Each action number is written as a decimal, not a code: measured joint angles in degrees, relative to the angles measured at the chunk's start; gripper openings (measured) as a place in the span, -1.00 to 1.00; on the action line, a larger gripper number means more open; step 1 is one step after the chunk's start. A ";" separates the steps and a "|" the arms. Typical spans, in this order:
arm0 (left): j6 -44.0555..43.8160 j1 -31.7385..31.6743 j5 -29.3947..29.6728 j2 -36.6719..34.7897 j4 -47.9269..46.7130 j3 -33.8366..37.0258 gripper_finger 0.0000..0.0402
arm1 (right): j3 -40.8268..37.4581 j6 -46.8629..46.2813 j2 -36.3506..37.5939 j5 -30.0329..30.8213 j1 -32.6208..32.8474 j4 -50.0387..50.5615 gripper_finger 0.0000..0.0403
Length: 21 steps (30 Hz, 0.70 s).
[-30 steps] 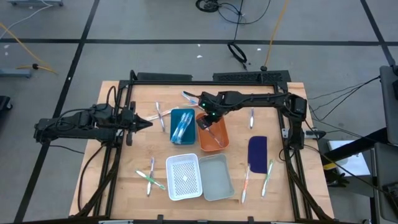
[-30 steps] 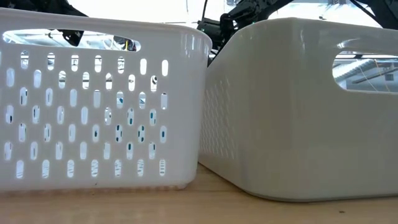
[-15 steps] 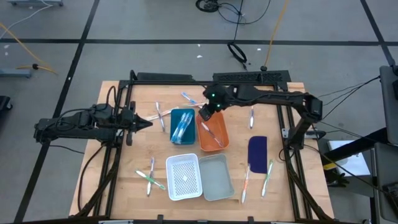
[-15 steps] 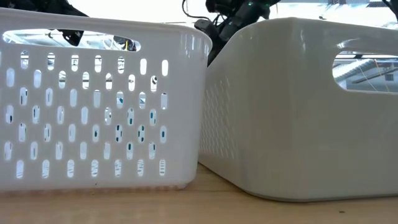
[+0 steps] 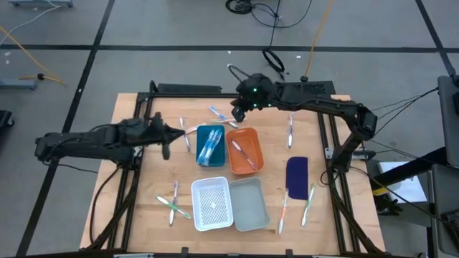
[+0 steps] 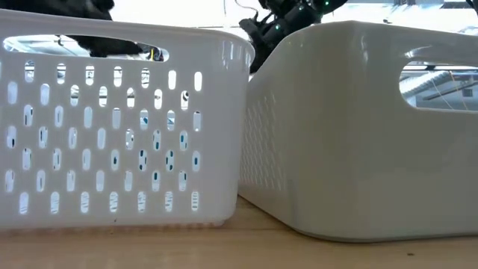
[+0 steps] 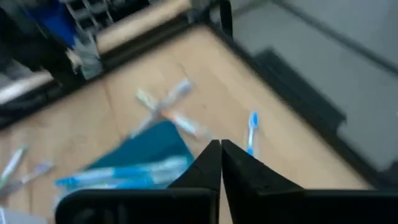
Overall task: Pick & Place Toothbrushes
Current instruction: Put the violet toothbrush into the orange bin
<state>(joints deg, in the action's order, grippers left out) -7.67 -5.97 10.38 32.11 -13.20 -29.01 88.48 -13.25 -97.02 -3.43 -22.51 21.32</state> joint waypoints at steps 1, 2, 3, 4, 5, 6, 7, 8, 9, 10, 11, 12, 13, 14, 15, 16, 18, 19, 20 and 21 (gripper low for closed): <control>-0.51 -0.69 0.02 1.97 -0.06 -0.50 -0.97 | 0.11 0.77 0.18 -0.27 -0.15 -1.10 -0.98; -0.88 -1.44 0.03 4.02 -0.01 -1.23 -0.97 | 0.16 1.32 0.40 -0.90 -0.49 -1.64 -0.98; -1.31 -2.27 0.05 5.93 0.02 -2.03 -0.97 | 0.15 1.70 0.78 -1.38 -0.85 -1.47 -0.97; -1.62 -3.27 0.04 7.77 0.00 -3.01 -0.97 | 0.06 2.15 1.00 -1.49 -1.19 -1.16 -0.97; -1.84 -4.35 -0.03 9.61 -0.01 -4.15 -0.97 | 0.05 2.55 1.08 -1.54 -1.48 -1.15 -0.97; -1.91 -5.54 -0.56 11.58 -0.06 -5.50 -0.97 | 0.05 2.86 1.13 -1.55 -1.74 -1.45 -0.98; -1.81 -6.85 -1.74 13.57 -0.48 -6.88 -0.97 | 0.05 3.22 1.20 -1.75 -1.98 -1.46 -0.99; -1.70 -8.19 -3.17 15.59 -1.33 -8.33 -0.97 | 0.05 3.56 1.21 -2.57 -2.36 -1.42 -0.99; -1.63 -9.58 -4.63 17.68 -1.91 -9.75 -0.97 | 0.05 3.63 1.21 -3.30 -2.68 -1.49 -0.99; -1.38 -10.95 -6.24 19.76 -2.17 -11.21 -0.97 | 0.05 3.62 1.21 -4.28 -3.01 -1.50 -0.99; -0.67 -12.42 -7.46 21.80 -2.44 -12.55 -0.97 | 0.05 3.67 1.24 -5.20 -3.39 -1.49 -0.99; 0.22 -13.83 -8.43 23.63 -3.14 -13.73 -0.97 | 0.05 3.92 1.30 -5.94 -3.69 -1.58 -0.99; 1.13 -15.31 -9.25 25.58 -3.87 -14.89 -0.97 | 0.05 4.26 1.36 -6.16 -3.81 -1.82 -1.00; 1.68 -16.71 -9.94 27.46 -4.37 -16.09 -0.97 | 0.05 4.84 1.41 -6.53 -4.01 -1.98 -1.00; 2.07 -18.18 -10.87 29.37 -4.88 -17.32 -0.97 | 0.05 5.26 1.42 -7.05 -4.14 -2.15 -1.00; 2.32 -19.69 -12.04 31.30 -5.33 -18.57 -0.97 | 0.05 5.42 1.42 -7.19 -4.26 -2.37 -0.99; 2.97 -22.57 -14.43 34.83 -6.26 -21.19 -0.97 | 0.05 5.64 1.41 -7.18 -4.58 -2.85 -1.00; 3.29 -23.88 -15.50 36.64 -6.49 -22.42 -0.97 | 0.05 5.98 1.41 -7.23 -4.79 -3.10 -1.00; 3.87 -25.04 -16.57 38.43 -6.71 -23.57 -0.97 | 0.05 6.45 1.41 -7.23 -5.03 -3.29 -1.00; 4.72 -25.97 -17.63 40.21 -6.75 -24.63 -0.97 | 0.05 6.82 1.41 -7.28 -5.27 -3.29 -1.00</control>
<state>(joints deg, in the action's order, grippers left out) -2.95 -31.94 -7.26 72.32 -19.95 -53.64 88.53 -6.42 -95.61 -10.71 -27.79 18.03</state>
